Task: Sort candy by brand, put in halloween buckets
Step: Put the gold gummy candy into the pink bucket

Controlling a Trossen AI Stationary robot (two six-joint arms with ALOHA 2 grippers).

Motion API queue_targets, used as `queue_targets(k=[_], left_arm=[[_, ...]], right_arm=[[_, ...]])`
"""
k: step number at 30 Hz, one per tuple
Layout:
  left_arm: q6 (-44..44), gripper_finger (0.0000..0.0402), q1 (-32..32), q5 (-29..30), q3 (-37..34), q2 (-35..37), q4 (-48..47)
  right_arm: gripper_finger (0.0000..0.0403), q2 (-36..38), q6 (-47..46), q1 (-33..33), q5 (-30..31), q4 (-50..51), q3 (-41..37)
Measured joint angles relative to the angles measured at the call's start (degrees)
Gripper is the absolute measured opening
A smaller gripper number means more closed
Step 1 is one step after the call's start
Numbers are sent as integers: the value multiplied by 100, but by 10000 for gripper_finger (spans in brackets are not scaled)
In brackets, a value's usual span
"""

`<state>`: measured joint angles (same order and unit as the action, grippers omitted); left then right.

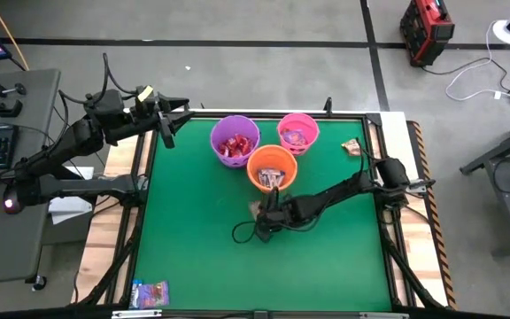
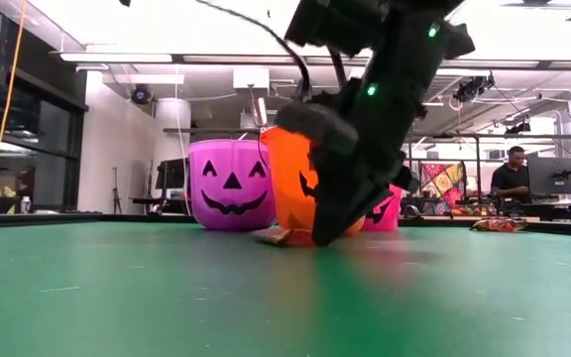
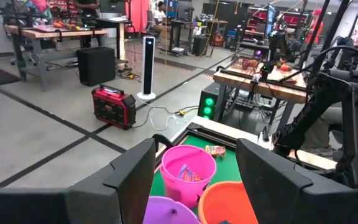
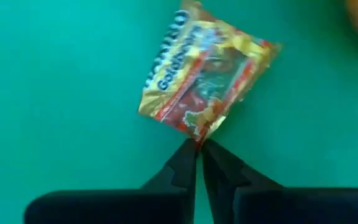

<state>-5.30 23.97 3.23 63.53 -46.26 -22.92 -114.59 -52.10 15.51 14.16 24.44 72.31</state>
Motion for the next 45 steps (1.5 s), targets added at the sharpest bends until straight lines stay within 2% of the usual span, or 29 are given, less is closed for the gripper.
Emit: queue_targets(k=[4,14,19,24,29,32,37,42,45], left_arm=[[-2,213,-2,51,2,0,0],[-2,213,-2,149,2,0,0],[-1,213,0,206,2,0,1],[-2,213,0,218,2,0,0],[-5,213,0,261,2,0,2],[-51,213,0,289,3,-5,2],[-209,213,0,363,4,-17,3],[-212,213,0,390,4,-16,3],[-216,213,0,390,4,-15,4]], right_arm=[[14,414,113,108,-88,169,-4],[0,1921,27,469,243,1619,-4],[0,2873,-355,478,820,2280,-4],[0,3871,-327,241,1672,2720,-4],[0,4529,465,-546,2158,2722,0],[0,4581,1089,-1305,2122,2719,0],[0,4205,2094,-2627,1596,2456,0],[0,3599,2808,-3660,479,1907,0],[0,3261,2702,-3985,462,1874,-2]])
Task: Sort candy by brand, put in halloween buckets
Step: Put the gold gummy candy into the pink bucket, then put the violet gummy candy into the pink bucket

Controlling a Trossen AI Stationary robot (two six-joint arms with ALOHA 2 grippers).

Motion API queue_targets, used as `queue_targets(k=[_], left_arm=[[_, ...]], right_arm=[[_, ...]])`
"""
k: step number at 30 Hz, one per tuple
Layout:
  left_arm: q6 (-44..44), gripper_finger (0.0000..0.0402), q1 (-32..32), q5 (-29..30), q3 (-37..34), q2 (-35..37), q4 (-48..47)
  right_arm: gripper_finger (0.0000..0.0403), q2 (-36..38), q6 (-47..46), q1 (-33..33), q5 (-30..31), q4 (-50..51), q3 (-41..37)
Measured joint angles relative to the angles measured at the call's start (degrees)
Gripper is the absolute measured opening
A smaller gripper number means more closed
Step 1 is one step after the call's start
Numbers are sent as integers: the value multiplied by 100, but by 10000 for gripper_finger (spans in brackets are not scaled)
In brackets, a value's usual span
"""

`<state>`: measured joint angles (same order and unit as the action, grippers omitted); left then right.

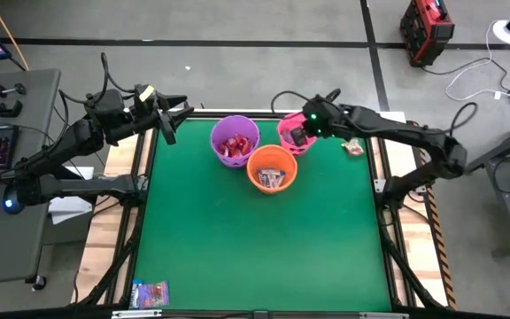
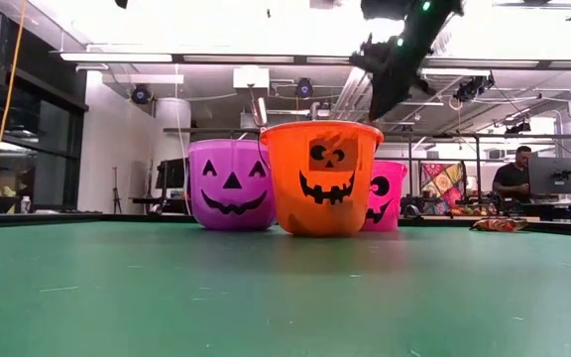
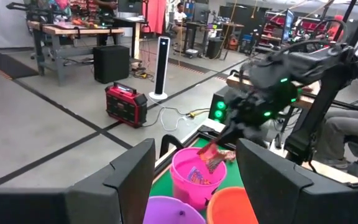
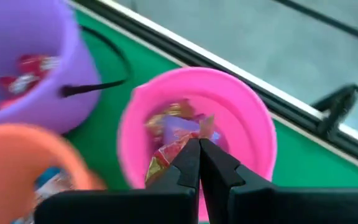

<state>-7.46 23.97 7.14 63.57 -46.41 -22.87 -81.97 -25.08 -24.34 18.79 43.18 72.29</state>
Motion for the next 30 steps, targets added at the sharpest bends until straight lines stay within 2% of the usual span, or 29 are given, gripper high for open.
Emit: queue_targets(k=[4,7,13,17,22,26,30], left_arm=[[-131,213,0,0,0,1,0],[-136,213,0,0,0,2,0],[-213,213,-5,-17,0,-32,71],[-298,213,-235,-525,17,-363,19],[-489,213,-1422,-1308,5,-1263,-857],[-803,213,-2751,-1633,13,-1900,-2226],[-1733,213,-4037,-1733,0,-2442,-3665]], right_arm=[[1,-284,-158,-300,-219,-22,0],[19,-321,50,-358,-580,-166,-2],[122,-181,113,-426,-687,-398,-2],[196,94,223,-420,-730,-463,-2],[248,460,406,-420,-791,-437,-2],[258,635,609,-420,-791,-290,-2],[259,645,805,-420,-791,-73,-2]])
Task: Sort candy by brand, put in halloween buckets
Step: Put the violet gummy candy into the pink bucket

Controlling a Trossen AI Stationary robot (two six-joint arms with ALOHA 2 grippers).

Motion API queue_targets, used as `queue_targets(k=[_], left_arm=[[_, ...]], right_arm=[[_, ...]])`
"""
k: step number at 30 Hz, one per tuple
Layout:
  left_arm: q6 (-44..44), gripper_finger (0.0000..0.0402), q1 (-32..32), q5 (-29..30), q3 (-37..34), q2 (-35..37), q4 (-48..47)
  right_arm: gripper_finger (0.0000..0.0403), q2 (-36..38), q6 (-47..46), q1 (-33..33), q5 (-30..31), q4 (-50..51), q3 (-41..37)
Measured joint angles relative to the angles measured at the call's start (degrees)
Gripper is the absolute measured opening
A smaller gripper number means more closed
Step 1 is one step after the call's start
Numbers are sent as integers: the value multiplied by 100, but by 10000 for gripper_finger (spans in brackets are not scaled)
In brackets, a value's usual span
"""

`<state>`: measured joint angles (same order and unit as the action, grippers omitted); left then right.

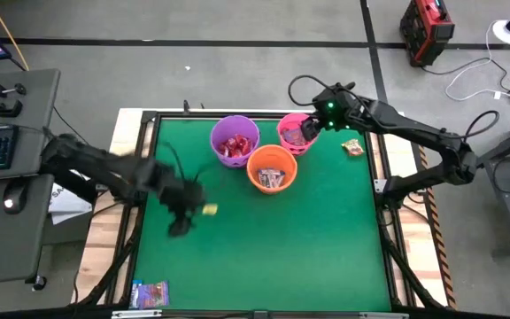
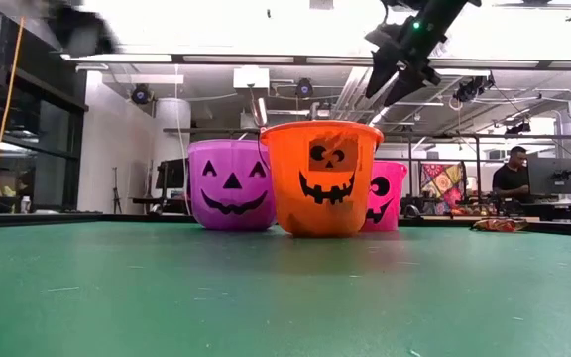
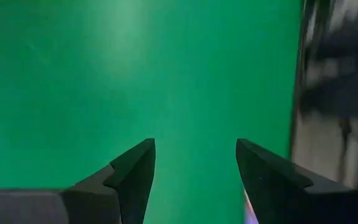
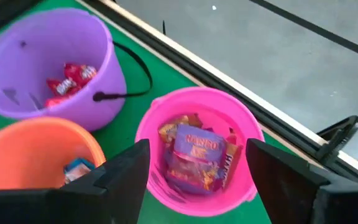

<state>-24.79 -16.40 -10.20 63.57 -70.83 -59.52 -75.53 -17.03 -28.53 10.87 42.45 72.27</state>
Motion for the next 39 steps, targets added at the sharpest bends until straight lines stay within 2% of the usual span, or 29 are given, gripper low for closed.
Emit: queue_targets(k=[4,8,10,12,15,19,24,39], left_arm=[[-1154,213,-1117,-681,-35,-441,-674],[-2301,213,-1957,-1486,-357,-768,-92],[-2716,213,-2350,-1587,-521,-919,512],[-3041,213,-2695,-1490,-667,-1042,1129],[-3355,213,-3148,-1036,-731,-1257,1710],[-3652,213,-3635,-567,-734,-1564,1700],[-3998,213,-4078,-427,-734,-1938,1753],[-4337,213,-4409,-105,-739,-2845,2312]], right_arm=[[259,-55,245,0,0,104,0],[259,-61,399,0,0,105,0],[259,-63,422,0,0,116,0],[259,-63,430,0,0,152,0],[259,-63,505,0,1,183,0],[259,-63,557,0,3,197,0],[259,-63,574,0,7,197,0],[259,-63,556,0,105,215,0]])
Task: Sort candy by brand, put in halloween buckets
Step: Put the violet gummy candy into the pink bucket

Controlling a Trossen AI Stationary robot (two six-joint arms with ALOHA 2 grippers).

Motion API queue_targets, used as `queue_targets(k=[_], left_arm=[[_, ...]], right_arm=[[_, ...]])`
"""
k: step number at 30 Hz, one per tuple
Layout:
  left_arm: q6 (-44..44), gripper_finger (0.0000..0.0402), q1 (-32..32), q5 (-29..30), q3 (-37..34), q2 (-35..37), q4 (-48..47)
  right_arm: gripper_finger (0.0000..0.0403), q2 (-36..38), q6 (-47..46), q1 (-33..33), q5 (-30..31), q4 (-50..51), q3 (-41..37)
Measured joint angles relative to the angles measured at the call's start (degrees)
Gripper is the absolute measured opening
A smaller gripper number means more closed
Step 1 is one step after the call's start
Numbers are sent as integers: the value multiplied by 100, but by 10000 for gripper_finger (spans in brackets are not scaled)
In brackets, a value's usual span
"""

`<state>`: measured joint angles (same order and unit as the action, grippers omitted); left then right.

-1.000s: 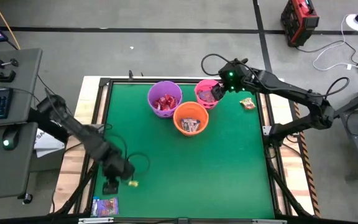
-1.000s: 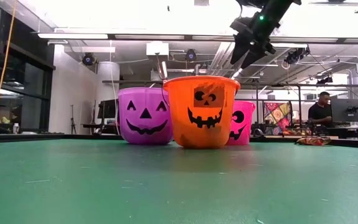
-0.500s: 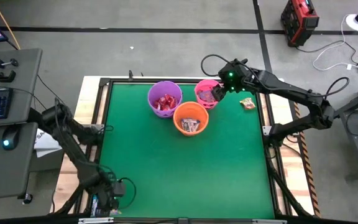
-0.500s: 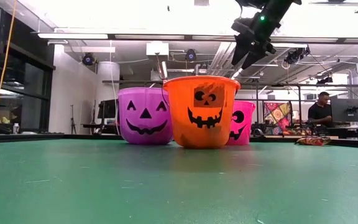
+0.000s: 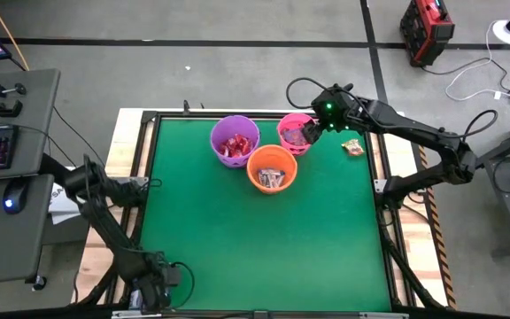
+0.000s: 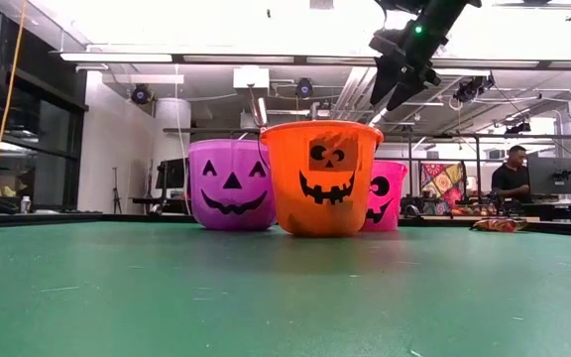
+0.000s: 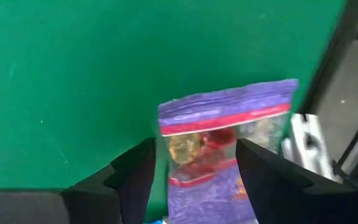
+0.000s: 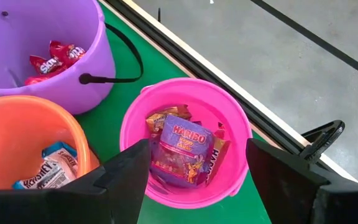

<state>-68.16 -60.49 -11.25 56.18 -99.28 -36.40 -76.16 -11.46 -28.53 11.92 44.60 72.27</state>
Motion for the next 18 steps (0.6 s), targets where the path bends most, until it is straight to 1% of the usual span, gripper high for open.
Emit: queue_targets(k=[4,6,8,11,12,13,15,18], left_arm=[[-221,205,-14,5,35,-186,-83],[-295,184,-19,55,33,-233,-168],[-322,145,19,87,26,-228,-225],[-314,48,103,166,5,-88,-320],[-278,26,143,250,-2,-37,-349],[-269,17,186,370,-12,44,-400],[-128,18,331,533,-15,308,-663],[300,7,584,866,-11,924,-1165]], right_arm=[[259,0,0,0,71,0,0],[259,0,0,0,146,1,0],[259,0,0,0,157,17,0],[259,0,0,0,157,24,0],[259,0,0,0,157,25,0],[259,0,0,0,157,24,0],[259,0,0,0,157,26,0],[259,0,0,1,157,24,0]])
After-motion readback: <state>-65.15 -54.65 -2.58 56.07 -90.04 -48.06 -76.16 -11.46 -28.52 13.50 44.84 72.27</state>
